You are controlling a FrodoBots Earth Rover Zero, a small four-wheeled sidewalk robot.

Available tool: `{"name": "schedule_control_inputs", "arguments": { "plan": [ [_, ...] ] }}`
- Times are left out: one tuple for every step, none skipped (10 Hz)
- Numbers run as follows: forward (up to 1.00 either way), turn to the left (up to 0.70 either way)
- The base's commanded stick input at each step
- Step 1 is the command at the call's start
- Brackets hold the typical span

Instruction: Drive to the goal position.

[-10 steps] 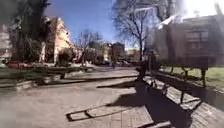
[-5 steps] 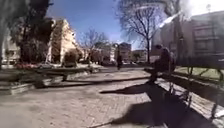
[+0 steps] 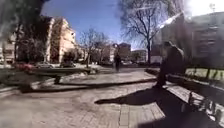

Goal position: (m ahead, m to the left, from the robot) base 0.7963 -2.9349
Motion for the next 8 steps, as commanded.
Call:
{"name": "schedule_control_inputs", "arguments": {
  "plan": [
    [1.00, 0.00],
    [1.00, 0.00],
    [1.00, 0.00],
    [1.00, 0.00],
    [1.00, 0.00],
    [1.00, 0.00],
    [1.00, 0.00],
    [1.00, 0.00]
  ]
}}
